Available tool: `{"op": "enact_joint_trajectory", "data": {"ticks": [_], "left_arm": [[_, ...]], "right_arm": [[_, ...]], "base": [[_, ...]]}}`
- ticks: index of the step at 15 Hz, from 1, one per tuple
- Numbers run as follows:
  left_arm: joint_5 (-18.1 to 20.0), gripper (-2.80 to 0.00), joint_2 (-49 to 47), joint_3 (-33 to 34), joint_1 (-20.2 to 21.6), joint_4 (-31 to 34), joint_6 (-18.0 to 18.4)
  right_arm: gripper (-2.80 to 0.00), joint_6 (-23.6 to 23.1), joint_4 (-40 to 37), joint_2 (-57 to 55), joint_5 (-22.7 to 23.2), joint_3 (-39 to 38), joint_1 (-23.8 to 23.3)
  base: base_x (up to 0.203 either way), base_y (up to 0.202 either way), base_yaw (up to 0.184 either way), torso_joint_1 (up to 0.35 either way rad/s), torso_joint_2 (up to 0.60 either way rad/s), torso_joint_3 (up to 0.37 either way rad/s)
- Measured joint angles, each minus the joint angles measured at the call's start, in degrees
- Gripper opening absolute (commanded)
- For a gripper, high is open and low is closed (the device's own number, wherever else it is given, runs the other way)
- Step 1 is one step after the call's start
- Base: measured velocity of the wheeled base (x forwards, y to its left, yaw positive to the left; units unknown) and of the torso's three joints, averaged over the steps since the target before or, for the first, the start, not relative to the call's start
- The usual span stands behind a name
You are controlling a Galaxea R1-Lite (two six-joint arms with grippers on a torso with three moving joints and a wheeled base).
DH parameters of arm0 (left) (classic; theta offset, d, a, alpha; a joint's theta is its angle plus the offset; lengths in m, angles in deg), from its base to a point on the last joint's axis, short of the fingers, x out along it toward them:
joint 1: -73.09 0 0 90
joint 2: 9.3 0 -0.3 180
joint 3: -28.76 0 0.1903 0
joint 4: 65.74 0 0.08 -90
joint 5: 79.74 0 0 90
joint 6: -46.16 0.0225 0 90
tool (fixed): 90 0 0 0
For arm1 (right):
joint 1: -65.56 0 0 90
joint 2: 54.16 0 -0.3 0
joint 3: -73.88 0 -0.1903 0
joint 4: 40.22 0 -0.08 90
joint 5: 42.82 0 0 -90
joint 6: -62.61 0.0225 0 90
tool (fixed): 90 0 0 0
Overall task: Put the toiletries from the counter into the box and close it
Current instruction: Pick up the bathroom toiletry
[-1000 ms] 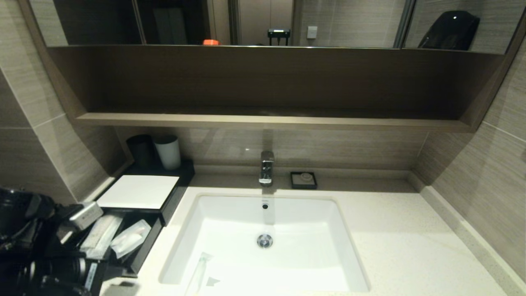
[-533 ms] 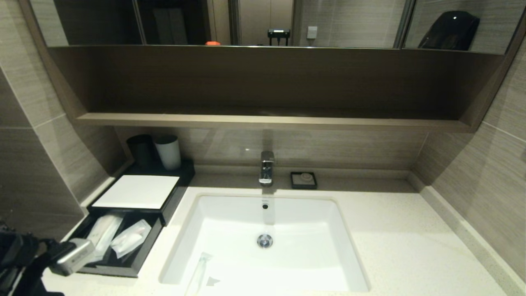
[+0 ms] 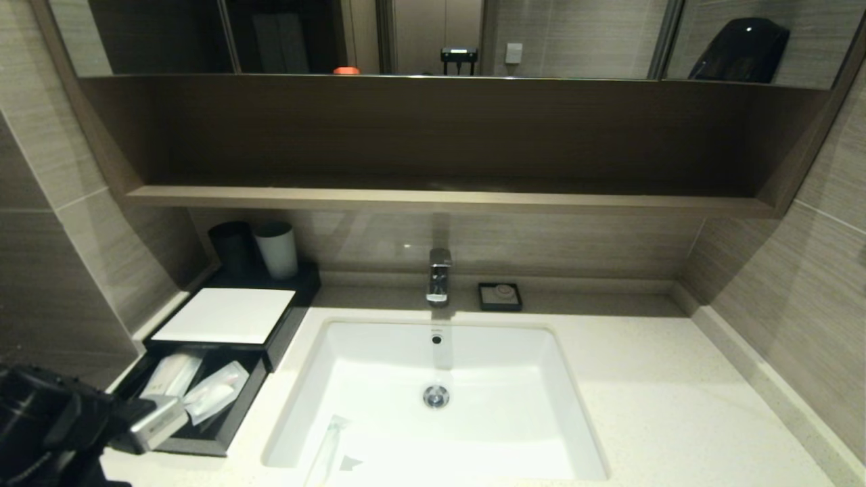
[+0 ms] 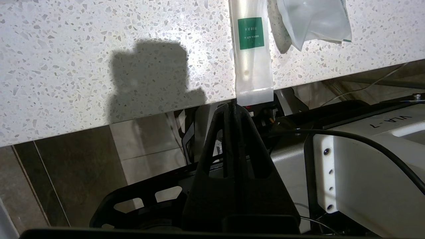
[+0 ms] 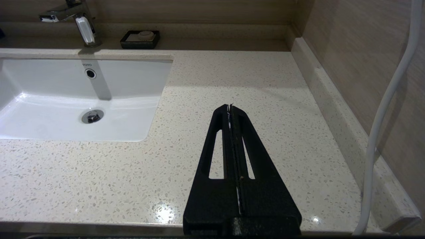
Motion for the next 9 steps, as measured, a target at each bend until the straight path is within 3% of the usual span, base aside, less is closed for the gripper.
{"op": "enact_joint_trajectory", "data": {"ticks": [4,9], "left_arm": [[-4.29,-2.8,-3.13,-0.55,-6.2,-0.83,-4.78],[-5.24,-2.8,-5.71,-0.57,-8.46,-1.54,-5.45]], "right_arm": [[-2.8,0.02,0.0,0.0,0.02,0.0,0.0],[-2.8,0.02,0.0,0.0,0.02,0.0,0.0]], "base": [[0.0,0.0,0.0,0.0,0.0,0.0],[0.0,0.0,0.0,0.0,0.0,0.0]]}}
